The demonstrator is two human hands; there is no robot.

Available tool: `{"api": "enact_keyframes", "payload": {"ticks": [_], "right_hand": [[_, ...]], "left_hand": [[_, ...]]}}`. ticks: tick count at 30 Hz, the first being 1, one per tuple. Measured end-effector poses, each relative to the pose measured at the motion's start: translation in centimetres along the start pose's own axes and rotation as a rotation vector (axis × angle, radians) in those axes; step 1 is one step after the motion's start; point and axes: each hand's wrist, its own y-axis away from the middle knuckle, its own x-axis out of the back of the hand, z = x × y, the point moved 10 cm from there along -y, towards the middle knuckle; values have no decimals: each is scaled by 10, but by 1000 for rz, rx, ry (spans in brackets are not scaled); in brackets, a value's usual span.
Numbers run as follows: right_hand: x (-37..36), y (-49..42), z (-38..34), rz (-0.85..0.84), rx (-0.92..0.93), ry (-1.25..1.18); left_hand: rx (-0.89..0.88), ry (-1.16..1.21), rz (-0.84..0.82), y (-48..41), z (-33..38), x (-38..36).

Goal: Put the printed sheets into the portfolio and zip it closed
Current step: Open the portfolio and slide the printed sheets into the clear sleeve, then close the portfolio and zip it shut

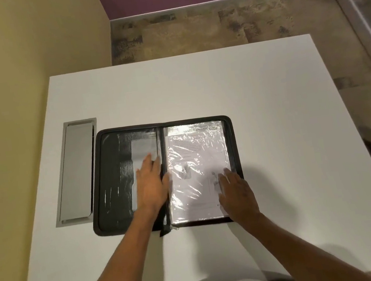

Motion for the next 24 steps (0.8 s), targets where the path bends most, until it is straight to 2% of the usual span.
{"api": "enact_keyframes", "payload": {"ticks": [7,10,14,20,24], "right_hand": [[-20,38,1,-17,-10,-11],[-33,49,8,-65,-48,-9],[-38,60,16,-99,-112,-29],[-38,69,26,-116,-96,4],[-32,68,38,-129,-76,32]], "left_hand": [[375,-44,148,33,-128,45],[485,46,109,47,-175,39],[557,105,3,56,-203,24],[605,270,-73,64,-208,6],[598,97,-61,65,-213,7]]}}
